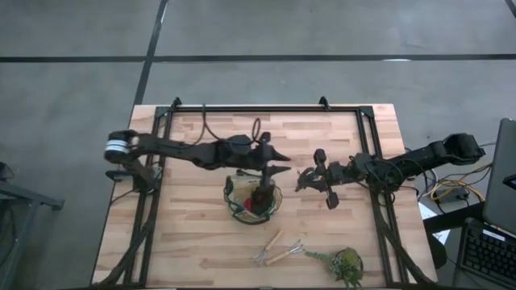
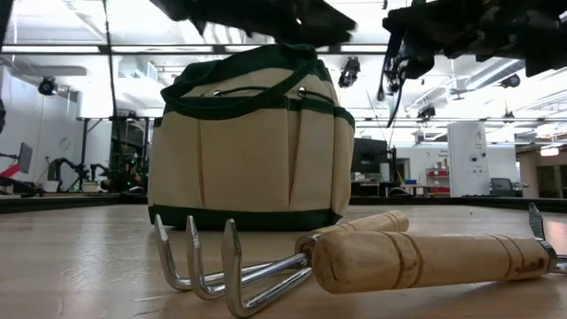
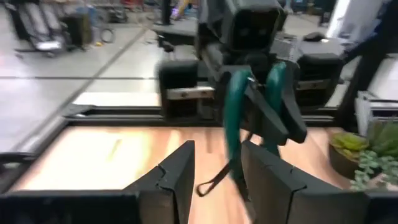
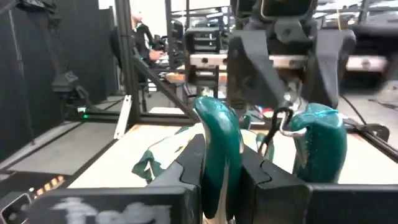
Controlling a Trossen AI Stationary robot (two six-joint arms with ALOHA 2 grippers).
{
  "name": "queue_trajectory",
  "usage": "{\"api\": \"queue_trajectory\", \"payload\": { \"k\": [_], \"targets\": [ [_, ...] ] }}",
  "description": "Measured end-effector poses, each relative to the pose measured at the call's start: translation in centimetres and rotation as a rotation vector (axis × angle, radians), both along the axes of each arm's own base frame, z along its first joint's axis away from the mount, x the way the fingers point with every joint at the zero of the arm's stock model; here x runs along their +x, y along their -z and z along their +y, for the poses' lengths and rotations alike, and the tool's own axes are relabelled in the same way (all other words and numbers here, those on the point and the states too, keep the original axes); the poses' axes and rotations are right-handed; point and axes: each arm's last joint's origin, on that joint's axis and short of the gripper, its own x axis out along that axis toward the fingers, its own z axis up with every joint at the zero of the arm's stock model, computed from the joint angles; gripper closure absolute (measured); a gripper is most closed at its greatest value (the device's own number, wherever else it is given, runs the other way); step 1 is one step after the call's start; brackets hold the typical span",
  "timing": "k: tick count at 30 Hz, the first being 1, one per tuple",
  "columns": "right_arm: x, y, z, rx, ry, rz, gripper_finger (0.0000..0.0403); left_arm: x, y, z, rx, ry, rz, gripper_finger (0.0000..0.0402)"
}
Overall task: Pick & Place Garden tools in Gardening bag
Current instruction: Put the green shear scissors into the gardening bag
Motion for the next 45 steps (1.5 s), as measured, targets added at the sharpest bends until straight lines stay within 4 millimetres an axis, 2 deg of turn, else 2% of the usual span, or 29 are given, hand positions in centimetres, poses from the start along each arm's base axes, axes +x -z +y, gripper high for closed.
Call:
{"api": "queue_trajectory", "payload": {
  "k": [4, 8, 17, 23, 34, 45],
  "targets": [
    [0.1, -0.5, 0.2, 0.033, -0.009, -0.029, 0.0369, -2.5, -1.3, -0.7, 0.039, -0.062, -0.030, 0.0266],
    [0.4, -1.2, 0.5, 0.056, -0.006, -0.042, 0.0369, -4.8, -1.4, -1.9, 0.051, -0.073, -0.076, 0.0266],
    [2.9, -1.1, 1.2, 0.061, 0.054, -0.004, 0.0369, -8.6, 1.1, -5.3, 0.065, 0.022, -0.264, 0.0266],
    [4.4, -1.1, 1.5, 0.083, 0.069, -0.055, 0.0363, -9.7, 2.0, -6.7, 0.137, -0.033, -0.253, 0.0266],
    [6.9, 0.0, 2.4, 0.075, 0.059, 0.008, 0.0367, -11.6, 0.8, -6.4, 0.088, -0.033, -0.215, 0.0266],
    [7.9, 1.4, 3.3, -0.006, 0.088, 0.054, 0.0366, -11.8, 1.3, -6.4, 0.089, -0.029, -0.210, 0.0266]
  ]
}}
